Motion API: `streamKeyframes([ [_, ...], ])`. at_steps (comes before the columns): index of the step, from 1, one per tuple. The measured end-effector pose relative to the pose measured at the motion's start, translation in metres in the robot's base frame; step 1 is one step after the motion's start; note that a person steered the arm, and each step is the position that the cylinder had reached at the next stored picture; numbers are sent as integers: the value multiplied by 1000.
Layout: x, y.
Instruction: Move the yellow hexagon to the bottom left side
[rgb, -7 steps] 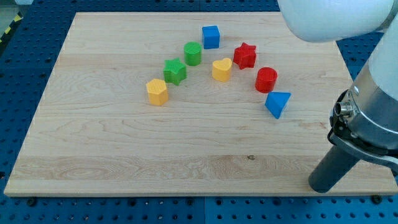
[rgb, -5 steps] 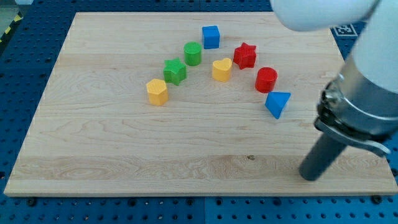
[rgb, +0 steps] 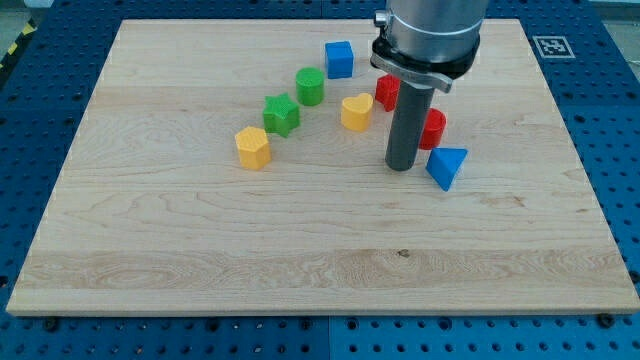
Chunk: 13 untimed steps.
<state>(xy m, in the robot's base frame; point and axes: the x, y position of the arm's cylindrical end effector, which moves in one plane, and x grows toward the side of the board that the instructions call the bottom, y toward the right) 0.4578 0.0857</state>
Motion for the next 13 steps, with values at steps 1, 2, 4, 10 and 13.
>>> streamKeyframes([
  [1,-2,-13],
  [2,-18,-50],
  [4,-31,-119],
  [10,-12,-213],
  [13,23,-225],
])
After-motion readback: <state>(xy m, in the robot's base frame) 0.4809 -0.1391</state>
